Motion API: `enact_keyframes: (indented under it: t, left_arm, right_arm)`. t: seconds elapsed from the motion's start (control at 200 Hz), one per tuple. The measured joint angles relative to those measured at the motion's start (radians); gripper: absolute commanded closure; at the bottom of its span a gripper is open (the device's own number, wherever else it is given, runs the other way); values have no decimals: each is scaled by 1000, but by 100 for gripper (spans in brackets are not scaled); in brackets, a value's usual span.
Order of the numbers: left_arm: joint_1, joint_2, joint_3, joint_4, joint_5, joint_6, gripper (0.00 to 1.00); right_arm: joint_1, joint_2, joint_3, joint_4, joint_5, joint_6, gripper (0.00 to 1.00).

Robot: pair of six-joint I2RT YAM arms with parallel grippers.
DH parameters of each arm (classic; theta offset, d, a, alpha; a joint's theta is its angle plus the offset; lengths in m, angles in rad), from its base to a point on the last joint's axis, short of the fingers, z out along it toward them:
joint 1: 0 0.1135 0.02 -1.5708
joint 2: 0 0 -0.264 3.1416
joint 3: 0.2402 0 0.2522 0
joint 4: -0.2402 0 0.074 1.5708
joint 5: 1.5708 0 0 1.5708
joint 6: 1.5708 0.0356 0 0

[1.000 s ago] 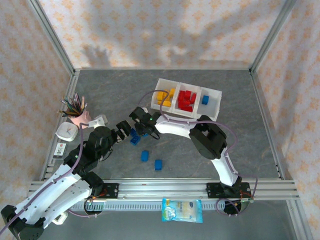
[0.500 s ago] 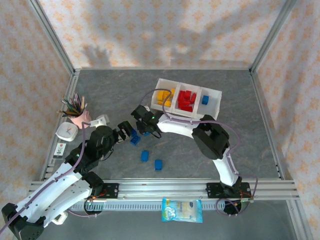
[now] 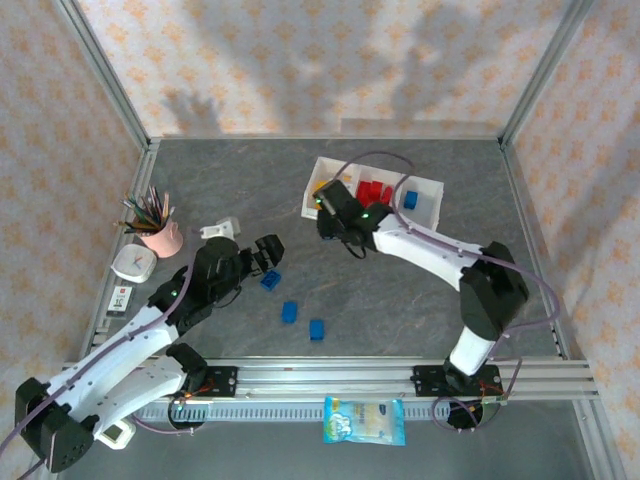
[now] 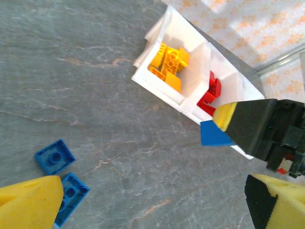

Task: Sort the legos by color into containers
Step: Place the lego in the container.

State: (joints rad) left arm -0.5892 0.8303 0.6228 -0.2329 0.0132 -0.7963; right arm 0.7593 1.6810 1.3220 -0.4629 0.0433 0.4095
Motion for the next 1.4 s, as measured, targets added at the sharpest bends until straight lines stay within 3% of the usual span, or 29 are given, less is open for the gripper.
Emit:
enact_keyframes:
  t: [0.295,0.696,0.886,1.096,1.211,1.401]
  left_arm:
    - [-86,207,79,154,59,39,1]
    - [-125,385,170,269,96,69,1]
    - [-125,405,187,276,95,84,1]
    - [-125,405,188,276,94,91,1]
    - [-125,405,188,276,91,92,1]
    - [-125,404,188,275,84,97,1]
  right_arm:
    - [-242,-106,-113,-16,29,9,73]
    - [-486,-49,-116,37,51,8,73]
    - [-533,68,-105,75,26,5,72]
    - [-542,171,-40,104,2,2,60]
    - [-547,180,-24,112,-3,-4,51]
    - [-549,172,-13,111,-3,-8,50]
